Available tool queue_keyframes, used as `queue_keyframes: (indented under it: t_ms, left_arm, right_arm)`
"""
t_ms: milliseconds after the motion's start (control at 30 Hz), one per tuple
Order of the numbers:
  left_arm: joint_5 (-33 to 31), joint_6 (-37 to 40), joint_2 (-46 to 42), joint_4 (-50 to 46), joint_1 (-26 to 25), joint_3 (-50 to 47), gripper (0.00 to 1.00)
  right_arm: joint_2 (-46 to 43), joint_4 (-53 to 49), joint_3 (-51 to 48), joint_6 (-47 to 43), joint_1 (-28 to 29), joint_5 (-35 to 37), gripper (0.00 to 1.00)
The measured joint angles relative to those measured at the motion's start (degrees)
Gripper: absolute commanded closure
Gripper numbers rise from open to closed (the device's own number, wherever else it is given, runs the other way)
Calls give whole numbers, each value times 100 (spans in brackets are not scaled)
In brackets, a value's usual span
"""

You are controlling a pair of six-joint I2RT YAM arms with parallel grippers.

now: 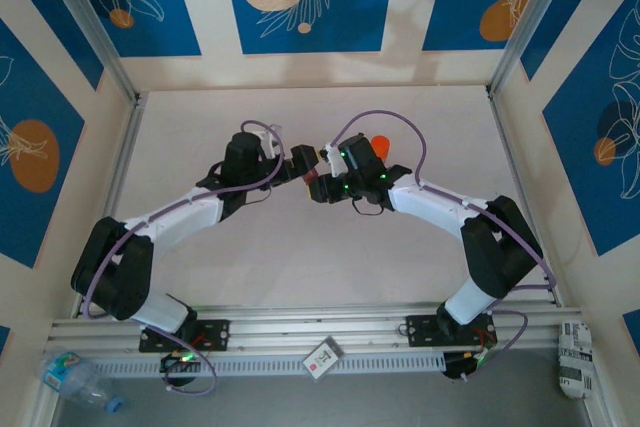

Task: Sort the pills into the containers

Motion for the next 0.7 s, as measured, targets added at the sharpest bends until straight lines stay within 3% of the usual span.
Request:
queue_keyframes:
  t_ms: [700]
  left_arm:
    - [-138,-170,15,0,-81,48,0]
  right_arm:
    - [0,103,-33,39,-24,7,75]
